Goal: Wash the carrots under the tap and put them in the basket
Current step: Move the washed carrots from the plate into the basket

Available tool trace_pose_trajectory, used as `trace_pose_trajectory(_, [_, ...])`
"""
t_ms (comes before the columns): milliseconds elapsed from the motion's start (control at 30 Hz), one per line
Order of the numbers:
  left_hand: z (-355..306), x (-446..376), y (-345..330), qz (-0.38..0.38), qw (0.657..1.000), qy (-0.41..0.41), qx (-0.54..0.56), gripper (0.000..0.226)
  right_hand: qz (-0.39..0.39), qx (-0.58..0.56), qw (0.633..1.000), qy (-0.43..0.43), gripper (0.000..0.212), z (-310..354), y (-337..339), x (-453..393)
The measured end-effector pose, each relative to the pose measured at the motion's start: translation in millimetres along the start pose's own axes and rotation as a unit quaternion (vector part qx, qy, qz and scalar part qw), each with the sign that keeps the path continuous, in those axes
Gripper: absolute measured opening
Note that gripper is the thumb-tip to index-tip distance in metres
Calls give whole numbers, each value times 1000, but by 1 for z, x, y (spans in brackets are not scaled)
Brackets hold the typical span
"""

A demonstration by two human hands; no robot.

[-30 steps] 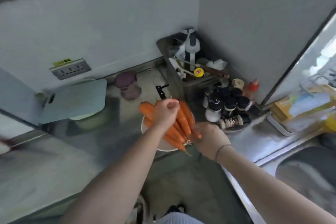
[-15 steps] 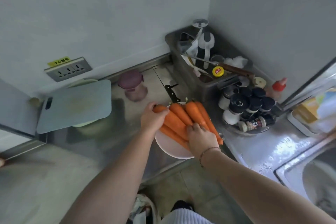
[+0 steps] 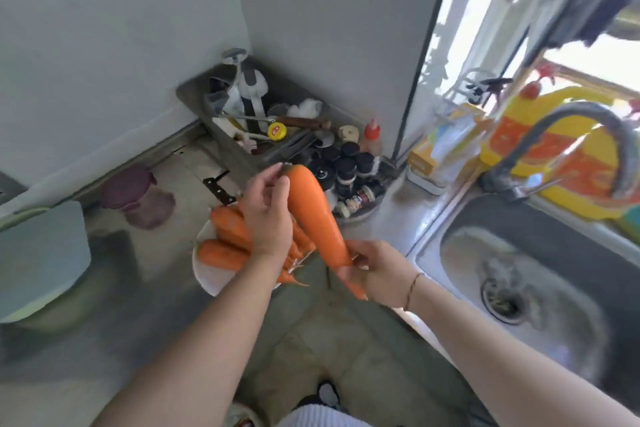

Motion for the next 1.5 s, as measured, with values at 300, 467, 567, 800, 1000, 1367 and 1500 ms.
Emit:
trace_pose_trajectory(300, [-63, 247, -239, 312, 946, -62, 56, 32, -213, -114, 965, -99, 19, -163, 166, 234])
trace_pose_trajectory(467, [-81, 410, -333, 434, 898, -54, 53, 38, -309, -131, 930, -148, 32, -227, 230, 382])
trace_pose_trajectory(567, [-84, 494, -381, 515, 855, -56, 22, 41, -349, -134, 910, -180, 34, -258, 255, 450])
trace_pose_trajectory(800, [-48, 619, -435, 641, 659, -245, -308, 48, -377, -167, 838, -357, 11, -363, 264, 506])
trace_pose_trajectory(1000, [-10, 655, -426, 648, 400, -445, -472, 42, -346, -171, 816, -431, 17, -401, 245, 483])
trace_pose_trajectory(1367, [7, 649, -427, 645, 399, -498, -420, 51, -213, -6, 873, -439, 18, -402, 250, 451])
trace_pose_trajectory(1500, [-23, 610, -419, 650, 654, -351, -164, 36, -230, 122, 846, -466, 26, -392, 294, 457])
Point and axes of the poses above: each hand's wrist, its own x-axis away from the middle knuckle, its own y-axis out of the back of the hand, z = x × y, the point moved 10 cm from there along -x, towards the middle knuckle, and after that the axes turned 7 degrees about -z, right-handed, at the moved point
